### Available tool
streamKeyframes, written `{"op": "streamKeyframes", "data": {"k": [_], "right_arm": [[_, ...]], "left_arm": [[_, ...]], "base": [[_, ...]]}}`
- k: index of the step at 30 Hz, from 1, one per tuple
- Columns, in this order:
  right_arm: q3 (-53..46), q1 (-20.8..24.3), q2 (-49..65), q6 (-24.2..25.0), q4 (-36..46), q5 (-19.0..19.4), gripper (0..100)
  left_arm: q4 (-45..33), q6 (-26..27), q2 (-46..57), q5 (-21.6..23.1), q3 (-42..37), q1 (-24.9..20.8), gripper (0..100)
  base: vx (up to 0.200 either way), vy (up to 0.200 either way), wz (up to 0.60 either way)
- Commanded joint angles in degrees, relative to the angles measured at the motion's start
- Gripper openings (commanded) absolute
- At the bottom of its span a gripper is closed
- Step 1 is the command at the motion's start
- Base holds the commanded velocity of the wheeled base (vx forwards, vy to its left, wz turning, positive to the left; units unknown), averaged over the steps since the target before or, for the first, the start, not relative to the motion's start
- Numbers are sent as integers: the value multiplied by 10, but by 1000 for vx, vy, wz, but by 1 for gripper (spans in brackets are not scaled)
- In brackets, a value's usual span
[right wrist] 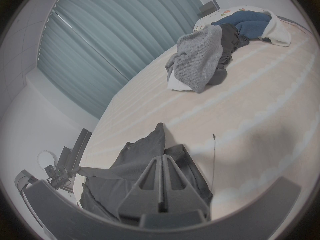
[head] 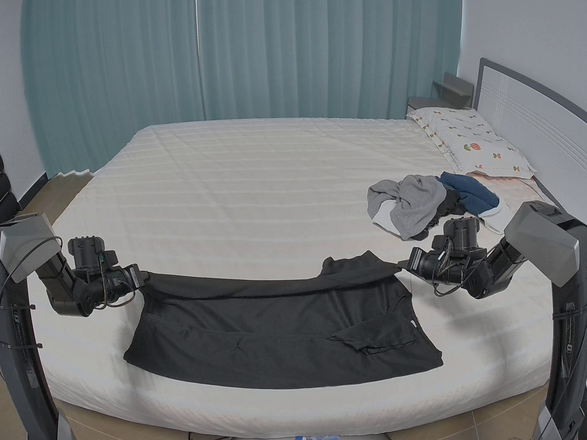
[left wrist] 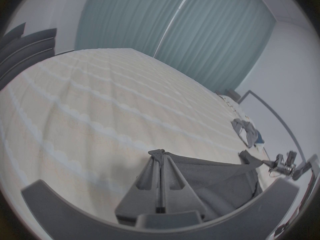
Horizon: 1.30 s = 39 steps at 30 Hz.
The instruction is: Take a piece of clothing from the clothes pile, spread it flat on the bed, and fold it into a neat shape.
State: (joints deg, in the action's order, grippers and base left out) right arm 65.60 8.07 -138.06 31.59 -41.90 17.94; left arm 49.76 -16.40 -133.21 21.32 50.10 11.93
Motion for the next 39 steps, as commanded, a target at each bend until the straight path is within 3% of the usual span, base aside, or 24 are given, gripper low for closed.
{"op": "streamKeyframes", "data": {"k": [1, 16, 24, 34, 39], "right_arm": [[-41, -8, 23, -16, -1, 12, 0], [-155, -11, 46, -108, -2, 31, 0], [-195, -12, 69, -131, 0, 60, 0], [-224, -21, 63, -168, 0, 63, 0], [-225, -21, 60, -172, 0, 63, 0]], "left_arm": [[1, 41, 13, 7, -32, 5, 0], [-8, 196, 22, 54, -89, 35, 0], [-9, 239, 21, 55, -108, 38, 0], [-63, 327, 22, 74, -118, 54, 0], [-71, 340, 21, 79, -118, 56, 0]], "base": [[0, 0, 0], [0, 0, 0], [0, 0, 0], [0, 0, 0], [0, 0, 0]]}}
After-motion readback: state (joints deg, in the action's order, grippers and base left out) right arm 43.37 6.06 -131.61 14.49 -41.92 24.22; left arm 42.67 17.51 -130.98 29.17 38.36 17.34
